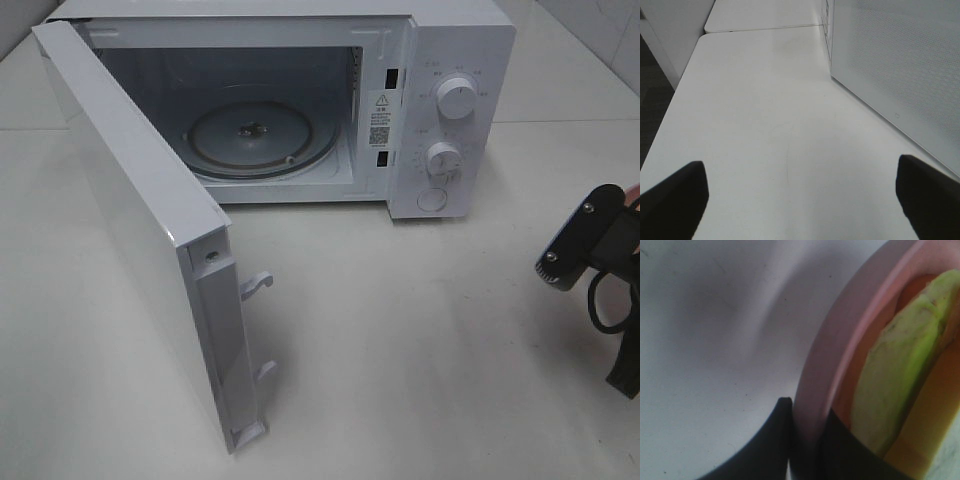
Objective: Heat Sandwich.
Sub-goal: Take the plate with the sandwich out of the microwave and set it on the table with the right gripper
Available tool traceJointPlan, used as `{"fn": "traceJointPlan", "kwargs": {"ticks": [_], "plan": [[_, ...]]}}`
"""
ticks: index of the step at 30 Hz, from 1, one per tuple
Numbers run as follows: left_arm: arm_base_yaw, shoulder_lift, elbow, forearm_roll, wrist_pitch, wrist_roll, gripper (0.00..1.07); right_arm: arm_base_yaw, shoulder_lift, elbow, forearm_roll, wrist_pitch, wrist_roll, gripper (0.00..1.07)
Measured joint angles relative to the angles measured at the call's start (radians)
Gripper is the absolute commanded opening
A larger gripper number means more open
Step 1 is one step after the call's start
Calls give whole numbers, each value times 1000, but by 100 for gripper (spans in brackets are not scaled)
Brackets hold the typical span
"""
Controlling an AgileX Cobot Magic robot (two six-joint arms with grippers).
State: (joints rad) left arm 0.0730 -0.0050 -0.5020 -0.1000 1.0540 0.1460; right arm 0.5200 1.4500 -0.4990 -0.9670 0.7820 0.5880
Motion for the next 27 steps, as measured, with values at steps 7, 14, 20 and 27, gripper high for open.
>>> {"fn": "traceJointPlan", "kwargs": {"ticks": [7,14,20,27], "plan": [[0,0,0,0,0,0,95,-69,62,0,-114,-38,124,0],[0,0,0,0,0,0,95,-126,115,-1,-182,-85,212,0],[0,0,0,0,0,0,95,-164,182,-1,-297,-118,350,0],[0,0,0,0,0,0,95,-165,271,-3,-390,-124,466,0]]}}
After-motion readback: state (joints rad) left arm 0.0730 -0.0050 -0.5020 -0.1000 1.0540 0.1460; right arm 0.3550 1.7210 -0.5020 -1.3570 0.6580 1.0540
